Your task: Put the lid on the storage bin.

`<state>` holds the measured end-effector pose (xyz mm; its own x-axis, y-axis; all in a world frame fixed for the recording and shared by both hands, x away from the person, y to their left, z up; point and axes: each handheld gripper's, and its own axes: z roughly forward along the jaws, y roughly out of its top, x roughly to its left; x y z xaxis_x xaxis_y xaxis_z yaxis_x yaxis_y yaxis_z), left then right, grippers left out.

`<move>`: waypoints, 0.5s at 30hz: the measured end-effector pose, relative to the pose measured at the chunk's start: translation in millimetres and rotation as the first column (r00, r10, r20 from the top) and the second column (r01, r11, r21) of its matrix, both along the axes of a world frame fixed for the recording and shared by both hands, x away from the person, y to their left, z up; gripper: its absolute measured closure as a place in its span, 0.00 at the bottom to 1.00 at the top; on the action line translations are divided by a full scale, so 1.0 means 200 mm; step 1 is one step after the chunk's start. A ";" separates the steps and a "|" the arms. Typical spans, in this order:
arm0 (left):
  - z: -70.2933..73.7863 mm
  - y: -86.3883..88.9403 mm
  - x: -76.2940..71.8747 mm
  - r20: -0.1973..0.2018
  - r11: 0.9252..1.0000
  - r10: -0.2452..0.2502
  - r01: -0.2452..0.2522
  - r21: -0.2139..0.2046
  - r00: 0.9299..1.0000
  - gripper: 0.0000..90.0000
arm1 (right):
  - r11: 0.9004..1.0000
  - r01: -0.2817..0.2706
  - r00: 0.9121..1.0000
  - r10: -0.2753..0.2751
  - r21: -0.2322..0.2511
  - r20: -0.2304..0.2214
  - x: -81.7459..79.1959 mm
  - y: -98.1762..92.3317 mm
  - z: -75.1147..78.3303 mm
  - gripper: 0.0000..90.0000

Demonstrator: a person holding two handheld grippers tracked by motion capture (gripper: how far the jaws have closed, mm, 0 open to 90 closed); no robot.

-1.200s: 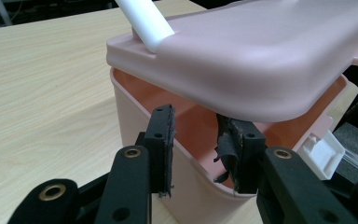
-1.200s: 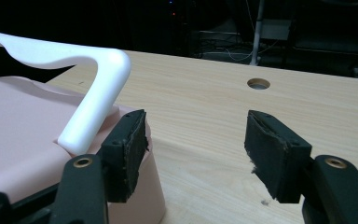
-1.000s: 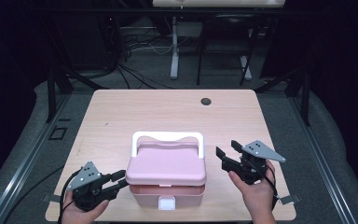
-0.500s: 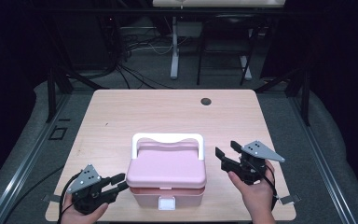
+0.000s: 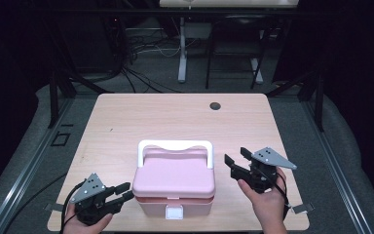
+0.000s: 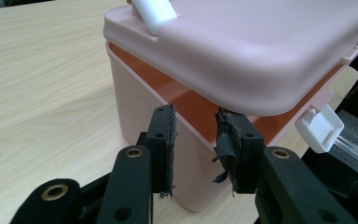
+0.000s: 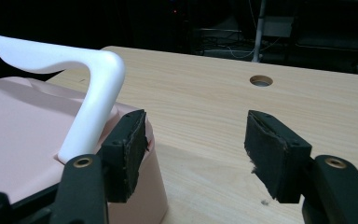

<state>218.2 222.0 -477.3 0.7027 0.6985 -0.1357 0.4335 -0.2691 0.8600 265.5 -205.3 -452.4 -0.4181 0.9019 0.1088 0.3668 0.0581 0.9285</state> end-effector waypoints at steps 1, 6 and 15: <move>0.00 0.00 0.00 -0.001 1.000 0.000 0.000 0.001 1.000 0.74 | 1.000 0.001 1.000 -0.001 0.000 0.000 0.00 0.00 0.00 0.43; -0.01 0.00 0.00 0.000 1.000 -0.001 0.001 0.006 1.000 0.74 | 1.000 0.001 1.000 -0.001 -0.001 0.001 0.00 0.00 0.00 0.43; -0.01 0.01 -0.01 -0.009 1.000 -0.002 0.002 0.013 1.000 0.74 | 1.000 0.002 1.000 -0.002 0.004 -0.002 0.00 0.00 0.00 0.43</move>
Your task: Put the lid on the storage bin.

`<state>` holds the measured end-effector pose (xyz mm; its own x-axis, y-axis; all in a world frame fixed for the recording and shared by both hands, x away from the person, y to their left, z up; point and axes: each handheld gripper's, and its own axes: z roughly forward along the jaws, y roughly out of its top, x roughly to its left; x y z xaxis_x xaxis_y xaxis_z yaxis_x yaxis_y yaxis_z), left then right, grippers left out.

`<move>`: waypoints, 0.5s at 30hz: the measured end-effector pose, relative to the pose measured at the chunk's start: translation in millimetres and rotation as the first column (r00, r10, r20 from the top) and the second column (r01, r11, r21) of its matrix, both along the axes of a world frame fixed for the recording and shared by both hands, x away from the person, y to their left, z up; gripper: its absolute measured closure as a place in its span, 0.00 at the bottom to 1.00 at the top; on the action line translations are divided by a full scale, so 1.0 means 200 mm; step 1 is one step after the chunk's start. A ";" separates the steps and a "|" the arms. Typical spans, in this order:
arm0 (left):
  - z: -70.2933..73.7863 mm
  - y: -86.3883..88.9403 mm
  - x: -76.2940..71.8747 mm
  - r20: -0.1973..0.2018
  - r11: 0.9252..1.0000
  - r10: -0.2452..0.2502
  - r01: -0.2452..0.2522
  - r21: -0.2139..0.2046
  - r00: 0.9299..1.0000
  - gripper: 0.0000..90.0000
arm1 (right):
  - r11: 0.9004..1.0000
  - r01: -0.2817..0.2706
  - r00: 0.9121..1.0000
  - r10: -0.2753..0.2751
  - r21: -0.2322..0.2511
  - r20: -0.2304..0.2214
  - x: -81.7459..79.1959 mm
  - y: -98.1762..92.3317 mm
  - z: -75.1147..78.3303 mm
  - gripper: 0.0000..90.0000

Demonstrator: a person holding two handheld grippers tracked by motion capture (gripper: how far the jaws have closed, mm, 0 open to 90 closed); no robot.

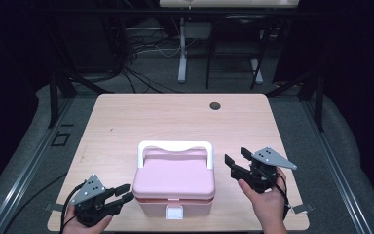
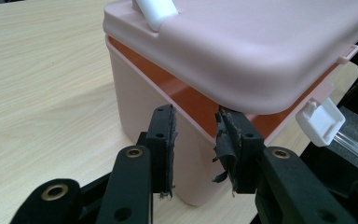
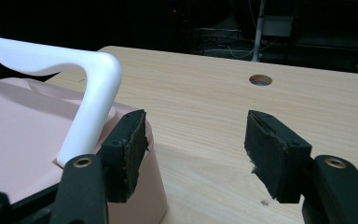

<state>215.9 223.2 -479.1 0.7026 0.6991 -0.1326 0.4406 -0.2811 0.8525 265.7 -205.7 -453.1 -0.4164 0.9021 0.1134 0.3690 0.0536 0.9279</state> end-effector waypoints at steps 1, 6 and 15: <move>0.00 0.00 0.00 0.002 1.000 0.002 -0.002 -0.002 1.000 0.74 | 1.000 -0.001 1.000 0.001 0.000 0.002 0.00 0.00 0.00 0.43; -0.01 0.00 0.00 -0.008 1.000 0.000 0.000 0.003 1.000 0.74 | 1.000 -0.001 1.000 0.001 0.002 0.001 0.00 0.00 0.00 0.43; -0.03 0.00 0.00 -0.016 1.000 0.004 -0.004 0.010 1.000 0.74 | 1.000 -0.005 1.000 0.005 -0.002 -0.002 0.00 0.00 0.00 0.43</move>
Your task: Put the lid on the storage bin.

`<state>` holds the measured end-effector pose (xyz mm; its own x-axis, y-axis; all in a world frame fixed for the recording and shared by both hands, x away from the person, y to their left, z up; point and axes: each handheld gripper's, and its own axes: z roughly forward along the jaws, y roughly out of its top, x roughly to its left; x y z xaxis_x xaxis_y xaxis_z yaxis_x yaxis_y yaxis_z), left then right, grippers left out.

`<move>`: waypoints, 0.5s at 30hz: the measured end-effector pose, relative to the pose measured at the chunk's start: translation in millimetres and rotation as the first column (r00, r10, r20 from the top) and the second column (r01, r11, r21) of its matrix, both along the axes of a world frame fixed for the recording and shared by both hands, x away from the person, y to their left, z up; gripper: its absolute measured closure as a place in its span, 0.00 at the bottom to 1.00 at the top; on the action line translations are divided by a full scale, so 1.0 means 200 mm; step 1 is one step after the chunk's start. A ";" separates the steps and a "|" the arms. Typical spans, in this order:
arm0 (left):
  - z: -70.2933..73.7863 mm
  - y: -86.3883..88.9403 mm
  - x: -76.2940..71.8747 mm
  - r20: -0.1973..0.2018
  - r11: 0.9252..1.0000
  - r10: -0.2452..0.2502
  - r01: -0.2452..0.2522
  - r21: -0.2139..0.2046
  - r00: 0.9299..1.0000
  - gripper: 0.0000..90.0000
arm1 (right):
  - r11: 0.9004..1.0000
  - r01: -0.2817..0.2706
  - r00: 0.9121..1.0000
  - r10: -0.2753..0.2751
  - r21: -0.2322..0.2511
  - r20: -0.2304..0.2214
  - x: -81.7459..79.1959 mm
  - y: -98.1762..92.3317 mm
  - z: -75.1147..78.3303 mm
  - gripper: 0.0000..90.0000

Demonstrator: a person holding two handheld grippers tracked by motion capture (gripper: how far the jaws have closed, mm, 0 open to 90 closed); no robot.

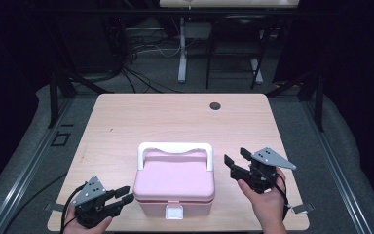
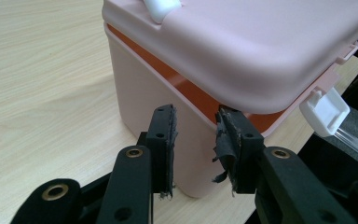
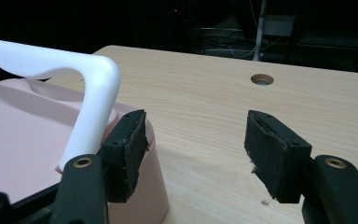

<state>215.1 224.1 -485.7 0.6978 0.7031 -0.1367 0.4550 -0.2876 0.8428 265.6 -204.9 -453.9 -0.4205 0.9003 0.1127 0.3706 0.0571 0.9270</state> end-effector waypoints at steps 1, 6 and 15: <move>0.00 0.00 0.00 -0.001 1.000 -0.003 0.003 0.000 1.000 0.74 | 1.000 -0.001 1.000 0.001 0.000 0.000 0.00 0.00 0.00 0.43; -0.02 0.01 0.00 -0.010 1.000 -0.002 0.002 0.005 1.000 0.74 | 1.000 -0.002 1.000 0.002 0.002 -0.001 0.00 0.00 0.00 0.43; -0.03 0.01 0.01 -0.013 1.000 0.007 -0.008 -0.004 1.000 0.74 | 1.000 -0.004 1.000 0.004 0.003 0.000 0.00 0.01 0.00 0.43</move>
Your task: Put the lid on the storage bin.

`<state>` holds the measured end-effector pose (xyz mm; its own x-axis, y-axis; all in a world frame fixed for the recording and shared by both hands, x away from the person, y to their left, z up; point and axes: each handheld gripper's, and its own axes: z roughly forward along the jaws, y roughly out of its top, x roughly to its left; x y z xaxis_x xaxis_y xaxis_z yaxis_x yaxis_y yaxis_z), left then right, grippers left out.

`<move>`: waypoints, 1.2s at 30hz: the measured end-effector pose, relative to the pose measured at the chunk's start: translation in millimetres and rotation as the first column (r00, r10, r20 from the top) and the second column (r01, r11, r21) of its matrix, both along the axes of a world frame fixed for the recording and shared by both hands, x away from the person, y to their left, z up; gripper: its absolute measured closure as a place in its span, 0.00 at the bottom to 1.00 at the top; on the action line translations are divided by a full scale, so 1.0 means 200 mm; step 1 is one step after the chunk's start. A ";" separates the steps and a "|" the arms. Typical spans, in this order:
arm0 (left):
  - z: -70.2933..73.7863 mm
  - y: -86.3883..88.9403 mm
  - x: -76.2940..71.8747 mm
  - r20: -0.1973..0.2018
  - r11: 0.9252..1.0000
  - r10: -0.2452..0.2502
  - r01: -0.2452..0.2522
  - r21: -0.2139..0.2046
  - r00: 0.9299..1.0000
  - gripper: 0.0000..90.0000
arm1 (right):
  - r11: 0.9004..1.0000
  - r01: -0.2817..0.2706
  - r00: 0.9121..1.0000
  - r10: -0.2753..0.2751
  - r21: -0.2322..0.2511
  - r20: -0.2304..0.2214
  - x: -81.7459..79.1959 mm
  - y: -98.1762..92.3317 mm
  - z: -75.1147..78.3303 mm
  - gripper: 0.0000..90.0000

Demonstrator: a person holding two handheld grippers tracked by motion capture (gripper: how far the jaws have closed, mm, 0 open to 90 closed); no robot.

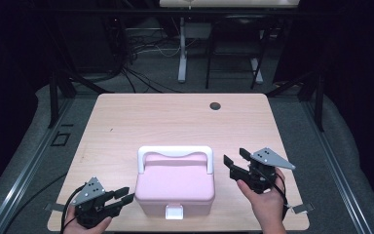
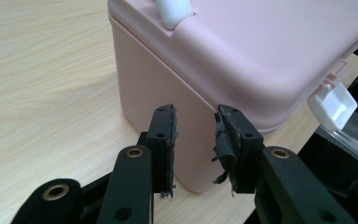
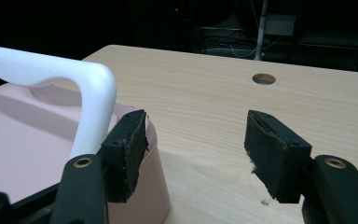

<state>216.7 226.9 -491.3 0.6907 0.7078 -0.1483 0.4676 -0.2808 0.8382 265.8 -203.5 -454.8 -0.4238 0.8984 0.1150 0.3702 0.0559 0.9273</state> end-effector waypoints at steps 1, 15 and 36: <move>0.00 0.00 0.00 0.001 1.000 0.001 -0.001 -0.001 1.000 0.74 | 1.000 0.000 1.000 0.000 0.001 0.000 0.00 0.00 0.00 0.43; -0.02 0.03 0.03 -0.003 1.000 0.030 -0.030 -0.004 1.000 0.72 | 1.000 0.006 1.000 -0.006 -0.002 0.001 0.00 -0.01 0.00 0.43; -0.09 0.07 0.09 -0.020 0.996 0.088 -0.088 -0.008 0.996 0.68 | 1.000 0.011 1.000 -0.011 0.001 -0.003 0.00 -0.02 -0.01 0.43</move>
